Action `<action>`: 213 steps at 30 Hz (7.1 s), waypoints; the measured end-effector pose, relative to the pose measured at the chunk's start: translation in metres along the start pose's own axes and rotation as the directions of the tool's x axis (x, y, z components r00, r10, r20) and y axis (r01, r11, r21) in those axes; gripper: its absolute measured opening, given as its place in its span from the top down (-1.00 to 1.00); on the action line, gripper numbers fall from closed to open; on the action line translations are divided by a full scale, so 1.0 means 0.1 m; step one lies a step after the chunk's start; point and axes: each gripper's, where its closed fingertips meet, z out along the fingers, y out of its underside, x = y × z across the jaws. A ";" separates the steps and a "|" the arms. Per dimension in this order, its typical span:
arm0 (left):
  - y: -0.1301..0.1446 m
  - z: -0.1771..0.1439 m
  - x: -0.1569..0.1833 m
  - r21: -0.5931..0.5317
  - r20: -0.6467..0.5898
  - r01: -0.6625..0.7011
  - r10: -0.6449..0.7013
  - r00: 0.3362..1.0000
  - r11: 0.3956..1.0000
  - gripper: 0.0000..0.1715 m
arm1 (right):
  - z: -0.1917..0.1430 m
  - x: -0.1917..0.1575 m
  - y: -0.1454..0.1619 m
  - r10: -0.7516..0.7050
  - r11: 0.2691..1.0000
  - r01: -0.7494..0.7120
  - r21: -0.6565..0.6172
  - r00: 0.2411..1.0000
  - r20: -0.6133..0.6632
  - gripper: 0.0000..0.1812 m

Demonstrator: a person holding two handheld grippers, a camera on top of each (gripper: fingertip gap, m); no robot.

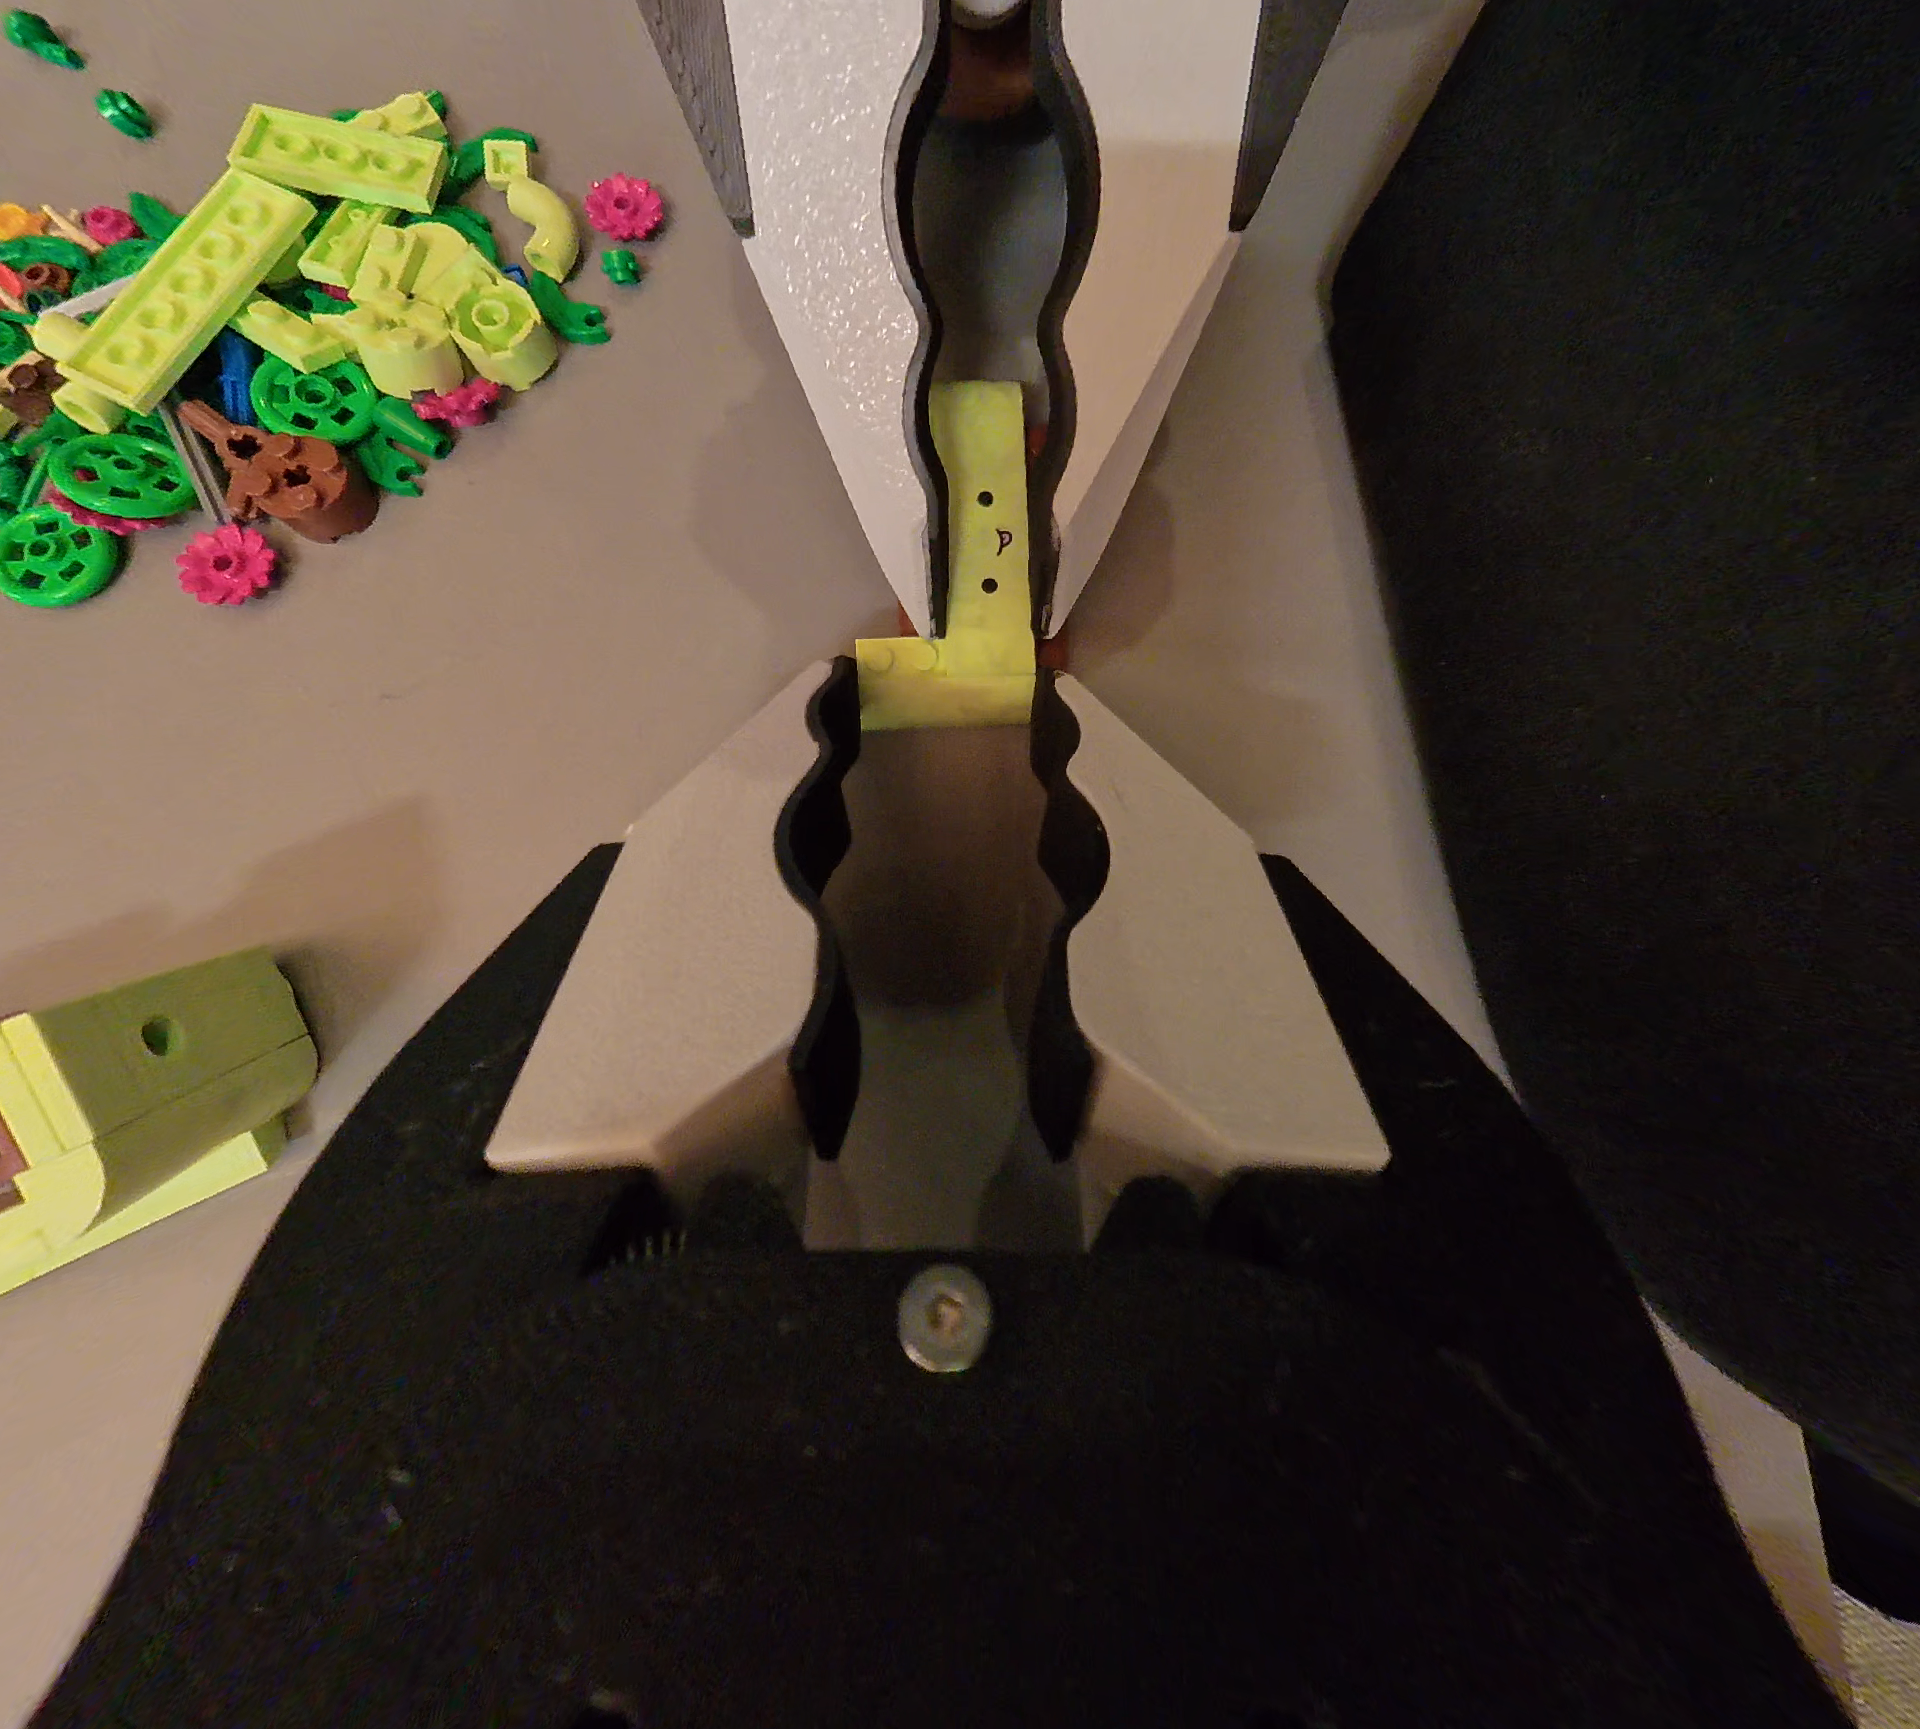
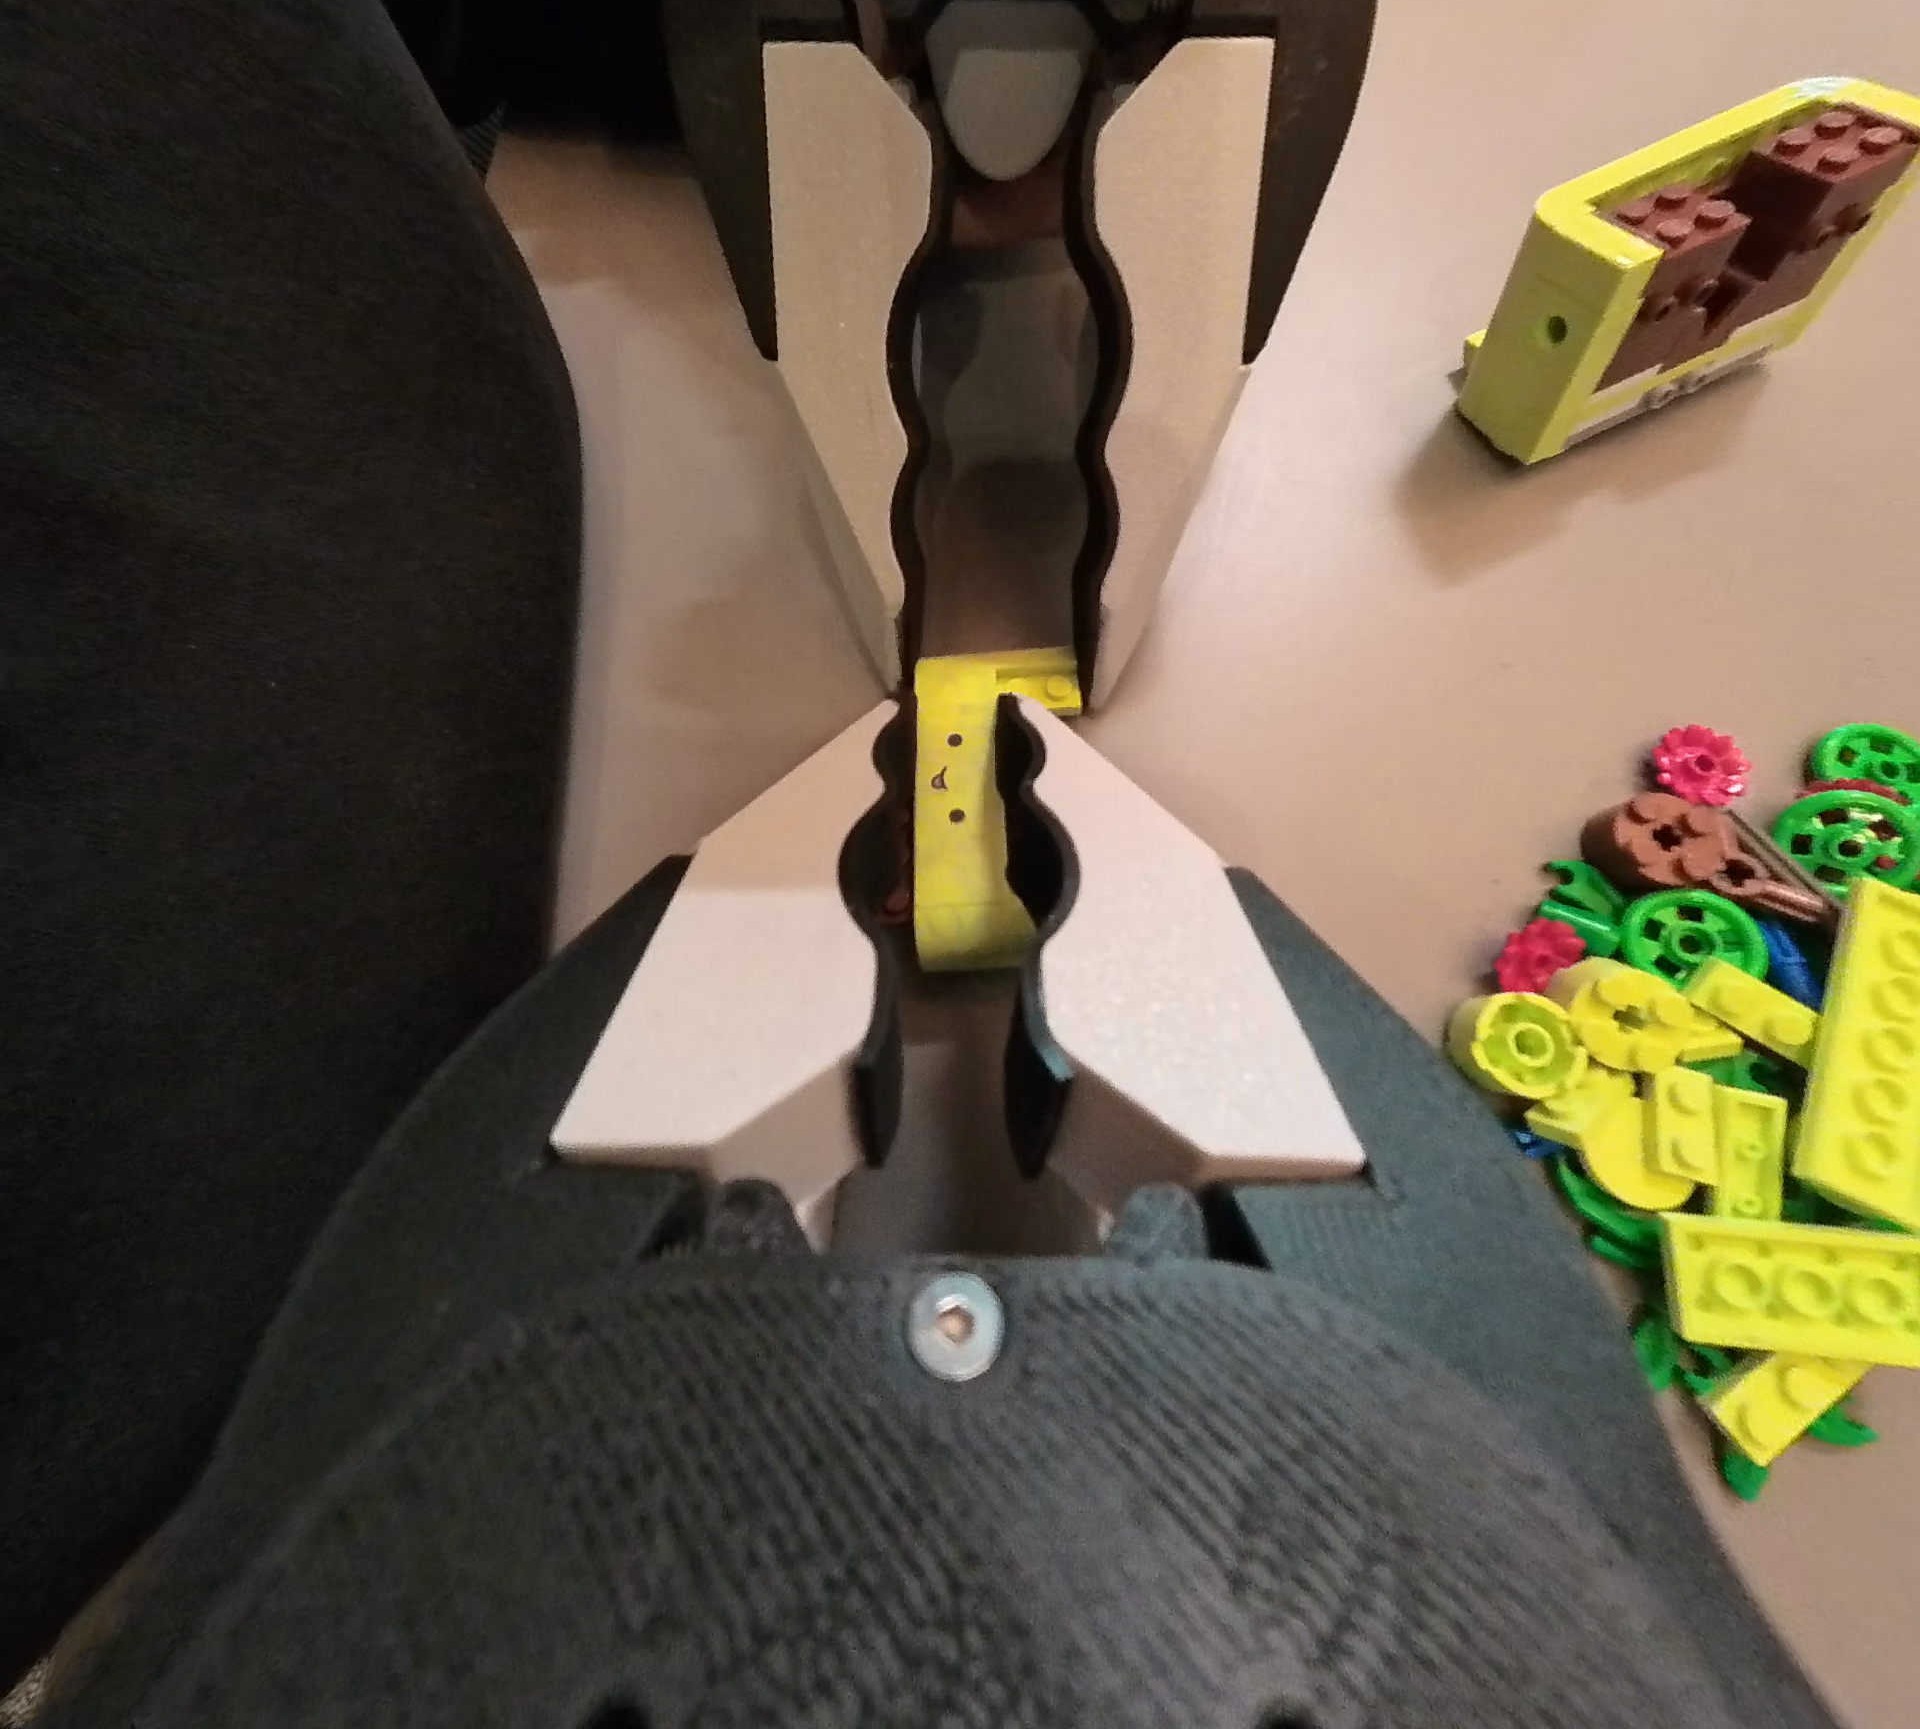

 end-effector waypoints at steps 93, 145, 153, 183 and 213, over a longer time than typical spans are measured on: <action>-0.33 0.24 0.01 0.050 0.077 -0.030 0.026 0.997 0.998 0.61 | -0.42 0.16 0.22 -0.001 1.000 0.001 -0.007 1.000 0.015 0.56; -0.09 -0.03 -0.08 0.023 0.093 -0.023 0.021 0.995 0.999 0.49 | -0.38 0.24 0.08 -0.026 0.999 0.029 0.044 0.997 -0.079 0.45; -0.07 0.03 -0.07 0.009 0.090 -0.040 0.039 0.995 0.999 0.62 | -0.10 0.20 -0.01 0.070 0.997 -0.066 0.051 0.995 -0.075 0.74; -0.07 0.08 -0.05 -0.023 0.173 -0.094 0.097 0.980 0.995 0.61 | -0.35 0.37 -0.13 0.124 0.981 -0.095 0.167 0.978 -0.167 0.85; -0.10 0.03 -0.11 0.015 0.186 -0.098 0.093 0.978 0.995 0.62 | -0.11 0.21 0.19 -0.035 0.998 0.030 -0.054 0.995 -0.096 0.58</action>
